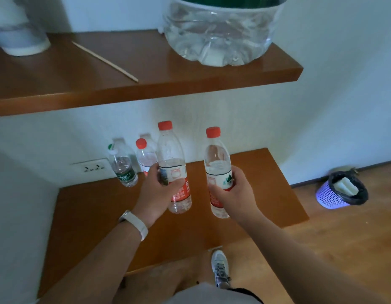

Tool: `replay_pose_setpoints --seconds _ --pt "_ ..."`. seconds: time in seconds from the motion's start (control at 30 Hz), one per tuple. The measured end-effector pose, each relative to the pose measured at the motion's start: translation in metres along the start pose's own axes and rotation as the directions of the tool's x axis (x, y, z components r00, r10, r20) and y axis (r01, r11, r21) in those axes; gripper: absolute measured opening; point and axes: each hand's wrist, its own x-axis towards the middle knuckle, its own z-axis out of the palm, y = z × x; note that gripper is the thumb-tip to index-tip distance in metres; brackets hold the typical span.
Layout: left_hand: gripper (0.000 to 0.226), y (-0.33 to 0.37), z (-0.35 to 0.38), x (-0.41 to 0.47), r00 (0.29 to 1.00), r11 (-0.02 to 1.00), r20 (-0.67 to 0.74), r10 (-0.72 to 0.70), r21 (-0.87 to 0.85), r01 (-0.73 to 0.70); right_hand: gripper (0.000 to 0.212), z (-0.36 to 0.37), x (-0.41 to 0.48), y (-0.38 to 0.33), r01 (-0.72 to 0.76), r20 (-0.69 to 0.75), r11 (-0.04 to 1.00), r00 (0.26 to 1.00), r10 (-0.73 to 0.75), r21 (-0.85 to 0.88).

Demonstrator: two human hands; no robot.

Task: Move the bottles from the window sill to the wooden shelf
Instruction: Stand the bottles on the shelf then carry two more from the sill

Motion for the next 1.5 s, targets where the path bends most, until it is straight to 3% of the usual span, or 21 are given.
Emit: replay_pose_setpoints --seconds 0.33,0.67,1.0,1.5 --pt "0.057 0.005 0.059 0.047 0.993 1.0 -0.114 -0.01 0.025 0.013 0.06 -0.037 0.091 0.037 0.051 0.172 0.998 0.984 -0.045 -0.027" --pt "0.06 -0.013 0.066 0.063 0.964 0.995 -0.263 -0.039 0.074 0.061 0.055 -0.021 0.143 0.043 0.077 0.31 0.997 0.949 -0.065 -0.027" --pt "0.058 -0.036 0.048 0.097 0.981 0.984 -0.186 -0.056 0.154 0.085 0.05 0.003 0.163 0.047 0.131 0.253 0.991 0.96 -0.118 -0.034" --pt "0.057 -0.075 0.052 0.143 0.961 0.931 -0.261 -0.091 0.32 0.175 0.062 0.043 0.192 0.077 0.191 0.247 0.97 0.957 -0.151 -0.148"
